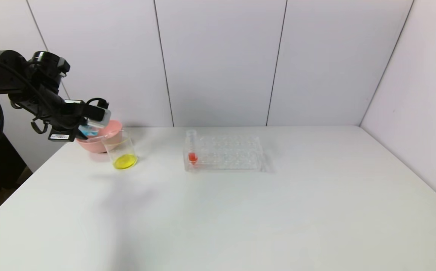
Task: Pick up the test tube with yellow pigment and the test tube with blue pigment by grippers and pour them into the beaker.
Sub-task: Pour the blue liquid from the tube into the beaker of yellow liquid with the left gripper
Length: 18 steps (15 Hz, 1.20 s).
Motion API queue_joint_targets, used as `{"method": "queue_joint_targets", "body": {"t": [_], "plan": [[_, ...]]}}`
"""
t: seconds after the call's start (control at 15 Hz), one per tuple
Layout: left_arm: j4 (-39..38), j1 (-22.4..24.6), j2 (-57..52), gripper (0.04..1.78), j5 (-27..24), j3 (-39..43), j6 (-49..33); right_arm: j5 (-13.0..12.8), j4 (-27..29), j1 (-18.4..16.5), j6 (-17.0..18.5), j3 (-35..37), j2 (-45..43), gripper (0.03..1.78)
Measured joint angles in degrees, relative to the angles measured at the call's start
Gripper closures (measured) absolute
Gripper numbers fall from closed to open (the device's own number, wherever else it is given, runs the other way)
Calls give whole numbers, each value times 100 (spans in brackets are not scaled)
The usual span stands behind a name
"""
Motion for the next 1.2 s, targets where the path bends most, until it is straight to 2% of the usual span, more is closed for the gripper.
{"method": "queue_joint_targets", "body": {"t": [0.4, 1.2], "plan": [[24, -160, 111, 137, 451, -38, -406, 0, 0, 0, -2, 0, 0, 10], [-151, -251, 193, 137, 677, -72, -441, 0, -2, 0, -2, 0, 0, 10]]}}
